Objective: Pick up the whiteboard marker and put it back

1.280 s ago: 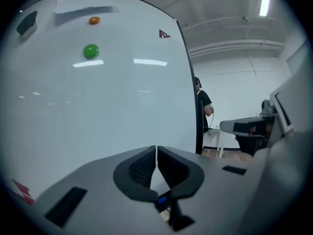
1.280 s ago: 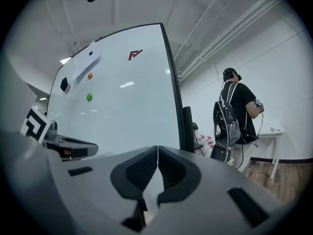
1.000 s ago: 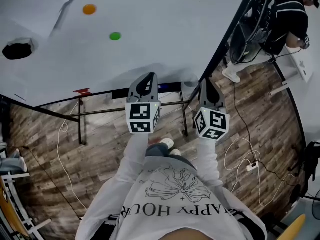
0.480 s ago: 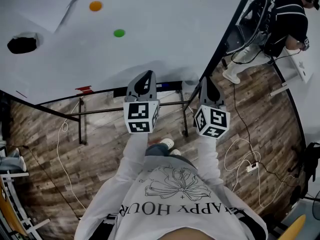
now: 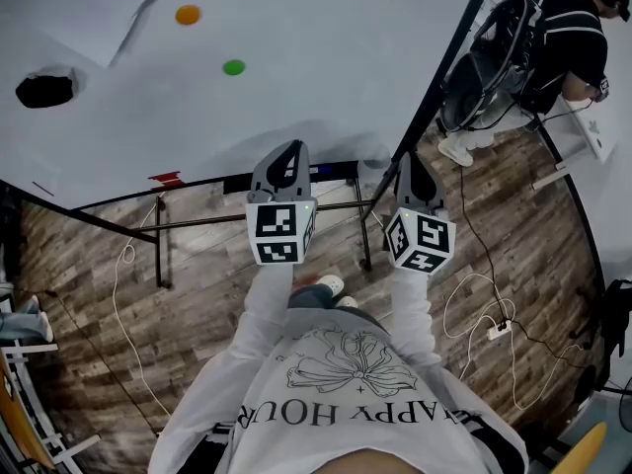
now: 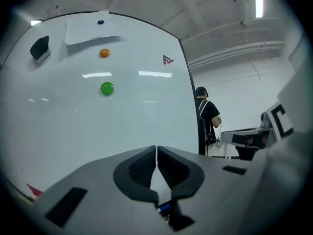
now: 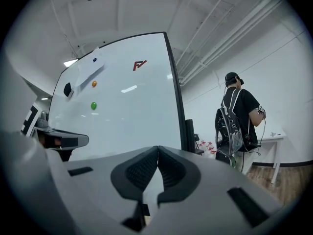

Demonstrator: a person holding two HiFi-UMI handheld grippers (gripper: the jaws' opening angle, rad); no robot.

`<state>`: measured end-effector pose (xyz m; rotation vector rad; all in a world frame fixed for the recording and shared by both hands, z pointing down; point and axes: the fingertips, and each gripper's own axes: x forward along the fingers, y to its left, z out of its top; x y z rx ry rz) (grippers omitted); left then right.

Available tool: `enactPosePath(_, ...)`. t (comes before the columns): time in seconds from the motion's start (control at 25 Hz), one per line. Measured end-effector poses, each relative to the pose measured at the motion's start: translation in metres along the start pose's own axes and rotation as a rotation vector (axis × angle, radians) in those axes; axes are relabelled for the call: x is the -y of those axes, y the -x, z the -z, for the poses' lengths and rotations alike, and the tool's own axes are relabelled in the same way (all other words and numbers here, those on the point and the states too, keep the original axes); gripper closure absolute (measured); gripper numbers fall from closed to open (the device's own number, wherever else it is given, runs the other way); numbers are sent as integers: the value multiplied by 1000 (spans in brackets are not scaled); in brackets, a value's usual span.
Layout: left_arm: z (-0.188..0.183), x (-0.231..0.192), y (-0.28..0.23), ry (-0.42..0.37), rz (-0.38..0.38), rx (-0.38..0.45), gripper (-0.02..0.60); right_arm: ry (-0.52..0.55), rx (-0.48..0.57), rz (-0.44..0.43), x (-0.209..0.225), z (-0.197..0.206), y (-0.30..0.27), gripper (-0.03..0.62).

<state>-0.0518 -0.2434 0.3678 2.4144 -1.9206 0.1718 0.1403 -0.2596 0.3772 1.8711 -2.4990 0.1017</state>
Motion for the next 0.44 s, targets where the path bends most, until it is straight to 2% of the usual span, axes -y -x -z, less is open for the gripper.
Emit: enactPosePath(0.44, 0, 2, 1, -8, -10, -6, 569, -3, 2, 4, 2, -1, 2, 591)
